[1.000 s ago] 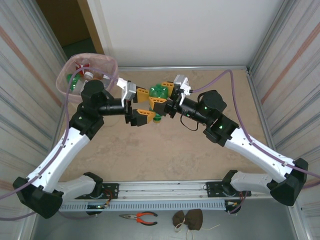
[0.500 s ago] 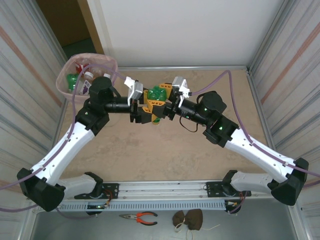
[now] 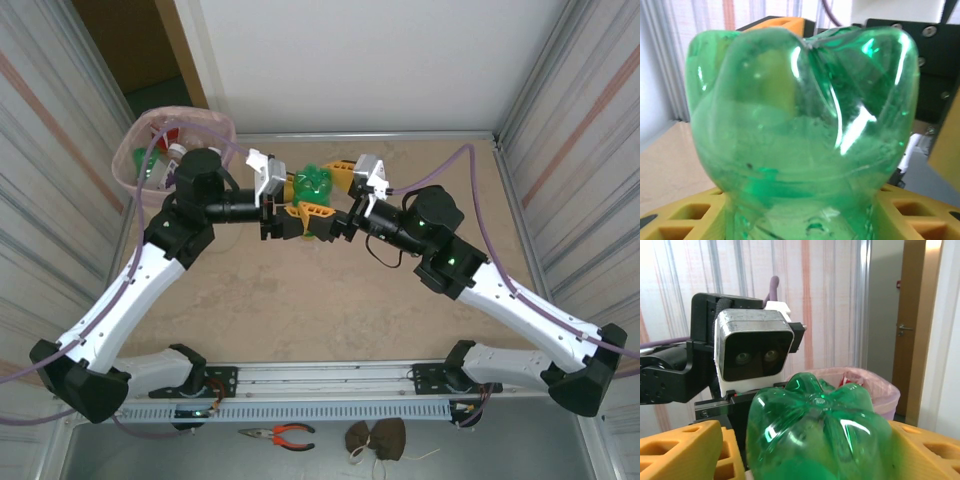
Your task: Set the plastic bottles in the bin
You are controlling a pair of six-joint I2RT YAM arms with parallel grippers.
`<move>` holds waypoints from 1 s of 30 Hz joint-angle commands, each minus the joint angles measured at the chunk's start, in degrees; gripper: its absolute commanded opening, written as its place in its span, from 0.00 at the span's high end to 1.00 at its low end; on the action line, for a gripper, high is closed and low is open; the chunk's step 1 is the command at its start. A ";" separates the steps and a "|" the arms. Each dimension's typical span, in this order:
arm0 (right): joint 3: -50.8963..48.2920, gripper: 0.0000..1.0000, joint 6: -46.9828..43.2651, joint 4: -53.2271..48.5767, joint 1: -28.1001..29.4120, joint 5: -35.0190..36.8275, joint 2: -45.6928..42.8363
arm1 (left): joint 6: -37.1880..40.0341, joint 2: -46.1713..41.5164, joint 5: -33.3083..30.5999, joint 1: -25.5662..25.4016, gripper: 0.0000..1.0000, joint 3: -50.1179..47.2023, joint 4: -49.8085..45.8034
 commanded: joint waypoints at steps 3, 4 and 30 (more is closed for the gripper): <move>0.95 0.16 -2.70 -1.64 0.44 4.61 -4.17 | 2.32 -2.87 -9.12 3.56 0.53 3.15 -5.24; 0.91 0.15 -3.06 -2.17 0.44 5.26 -4.60 | 2.29 -3.36 -10.82 4.35 0.52 3.29 -5.52; -1.47 0.15 -2.31 -4.79 -0.20 7.04 -7.76 | 3.89 4.43 -23.05 38.43 0.52 14.57 -13.79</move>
